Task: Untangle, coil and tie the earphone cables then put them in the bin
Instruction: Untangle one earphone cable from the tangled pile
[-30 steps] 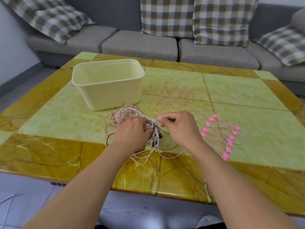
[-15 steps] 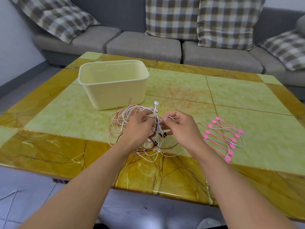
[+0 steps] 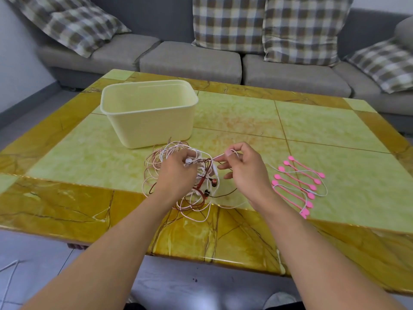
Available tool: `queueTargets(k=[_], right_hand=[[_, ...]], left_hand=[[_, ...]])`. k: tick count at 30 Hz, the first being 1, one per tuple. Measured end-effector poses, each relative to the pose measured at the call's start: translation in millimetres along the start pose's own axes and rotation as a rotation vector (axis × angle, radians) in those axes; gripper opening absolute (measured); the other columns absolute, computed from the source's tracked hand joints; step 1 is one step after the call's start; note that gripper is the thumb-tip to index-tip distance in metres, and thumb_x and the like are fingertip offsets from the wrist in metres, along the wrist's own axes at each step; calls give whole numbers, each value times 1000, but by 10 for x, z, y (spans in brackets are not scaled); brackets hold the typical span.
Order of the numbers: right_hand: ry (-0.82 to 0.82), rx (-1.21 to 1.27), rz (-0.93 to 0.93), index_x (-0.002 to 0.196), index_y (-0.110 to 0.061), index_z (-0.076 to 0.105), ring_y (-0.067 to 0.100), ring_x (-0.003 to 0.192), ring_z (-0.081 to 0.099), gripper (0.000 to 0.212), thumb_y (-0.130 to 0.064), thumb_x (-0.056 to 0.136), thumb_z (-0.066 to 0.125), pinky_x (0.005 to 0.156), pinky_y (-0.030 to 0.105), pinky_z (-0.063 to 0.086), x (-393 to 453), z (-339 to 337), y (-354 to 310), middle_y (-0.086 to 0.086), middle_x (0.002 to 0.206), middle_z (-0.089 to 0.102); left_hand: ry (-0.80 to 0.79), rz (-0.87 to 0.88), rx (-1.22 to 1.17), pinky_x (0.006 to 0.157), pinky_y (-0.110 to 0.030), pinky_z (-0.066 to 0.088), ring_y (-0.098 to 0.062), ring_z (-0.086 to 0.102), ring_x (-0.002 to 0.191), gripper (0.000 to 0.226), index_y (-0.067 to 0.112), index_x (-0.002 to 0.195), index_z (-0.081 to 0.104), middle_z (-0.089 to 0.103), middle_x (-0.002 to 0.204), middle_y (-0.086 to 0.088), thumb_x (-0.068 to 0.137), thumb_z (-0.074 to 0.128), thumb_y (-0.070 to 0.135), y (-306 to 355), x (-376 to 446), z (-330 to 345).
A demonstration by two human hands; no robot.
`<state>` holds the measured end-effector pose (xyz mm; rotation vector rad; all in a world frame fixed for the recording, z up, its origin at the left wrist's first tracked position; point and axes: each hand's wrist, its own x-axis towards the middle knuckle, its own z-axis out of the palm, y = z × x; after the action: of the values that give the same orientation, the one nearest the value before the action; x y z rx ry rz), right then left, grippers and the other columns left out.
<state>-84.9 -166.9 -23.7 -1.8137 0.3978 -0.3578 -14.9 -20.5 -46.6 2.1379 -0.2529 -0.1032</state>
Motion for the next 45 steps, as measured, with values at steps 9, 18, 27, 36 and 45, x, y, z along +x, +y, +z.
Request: queueTargets(k=[9,18,27,36,45], right_hand=[[-120,32,-122,96,-19,55,12,69,68,13,-16,107,48,61,23,45,-49,-12,-46,-7,75,73],[-151,17,-51,97,-18,60,14,64,64,12,-18,105,52,55,21,41,-26,-62,-49,-3,69,65],[-121,29,128,103,-17,54,19,71,73,12,-28,106,52,55,29,49,1,-82,35,0,75,75],[-202,-637,25,95,-23,70,10,59,49,31,-40,76,87,50,24,28,2,-72,96,-3,72,56],[-66,-861,-124,82,-22,82,28,77,65,32,-54,82,77,64,36,50,35,-121,40,6,79,72]], left_hand=[[24,45,114,67,-25,40,-20,62,93,32,23,116,70,69,119,5,91,57,7,15,-16,-15],[44,100,251,72,-32,45,-25,63,99,28,27,103,75,69,113,8,91,52,16,105,-86,-8],[-103,144,224,68,-33,35,-25,56,88,25,23,69,61,62,86,3,93,58,29,28,-14,19],[-30,247,317,65,-38,28,-29,44,78,34,16,65,34,42,71,2,97,42,25,-6,-24,35],[24,150,203,82,-40,37,-24,51,100,13,20,94,58,61,95,6,92,51,30,13,-19,-15]])
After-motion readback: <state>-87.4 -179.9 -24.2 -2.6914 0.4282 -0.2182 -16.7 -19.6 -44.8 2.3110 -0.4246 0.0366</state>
